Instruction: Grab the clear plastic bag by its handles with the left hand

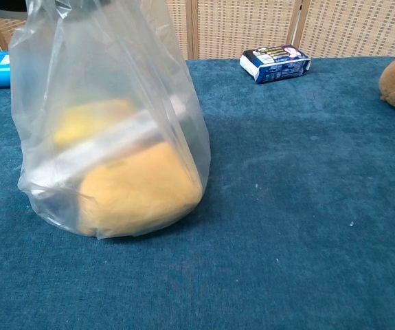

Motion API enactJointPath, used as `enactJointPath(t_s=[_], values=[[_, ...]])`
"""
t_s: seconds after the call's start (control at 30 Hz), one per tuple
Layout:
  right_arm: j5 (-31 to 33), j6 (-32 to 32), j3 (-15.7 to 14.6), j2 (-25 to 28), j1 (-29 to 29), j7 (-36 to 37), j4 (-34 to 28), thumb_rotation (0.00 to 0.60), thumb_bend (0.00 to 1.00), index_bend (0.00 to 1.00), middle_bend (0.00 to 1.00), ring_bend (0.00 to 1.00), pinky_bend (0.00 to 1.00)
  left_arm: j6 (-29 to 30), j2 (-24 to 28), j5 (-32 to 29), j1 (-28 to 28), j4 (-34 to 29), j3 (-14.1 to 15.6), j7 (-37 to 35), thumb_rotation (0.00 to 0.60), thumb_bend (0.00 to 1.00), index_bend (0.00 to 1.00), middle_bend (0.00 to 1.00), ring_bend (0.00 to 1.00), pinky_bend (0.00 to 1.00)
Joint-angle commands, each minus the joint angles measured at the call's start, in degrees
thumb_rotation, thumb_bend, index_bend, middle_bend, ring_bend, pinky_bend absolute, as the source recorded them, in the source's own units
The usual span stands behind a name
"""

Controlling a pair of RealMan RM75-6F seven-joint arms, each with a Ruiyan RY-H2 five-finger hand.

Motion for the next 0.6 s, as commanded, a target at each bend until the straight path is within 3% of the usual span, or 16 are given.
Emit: enactJointPath(t_s=[0.03,0.33,0.6], values=[[0.0,0.1,0.0,0.0,0.0,-0.1,-0.2,0.407,0.28,0.37,0.37,0.28,0.2,-2.7,0.5,-2.2,1.3,-1.6,-2.4,4.2,0.322,0.47,0.44,0.61,0.64,0.68],[-0.2,0.0,0.0,0.2,0.1,-0.3,-0.4,0.405,0.28,0.37,0.37,0.28,0.2,-5.0,0.7,-3.1,3.3,-2.3,-6.6,9.0,0.43,0.73,0.46,0.61,0.64,0.7],[-0.1,-0.2,0.0,0.2,0.1,-0.4,-0.4,0.407,0.28,0.37,0.37,0.28,0.2,-6.1,2.5,-2.9,5.5,-3.6,-10.6,7.6,0.44,0.76,0.46,0.61,0.64,0.71]])
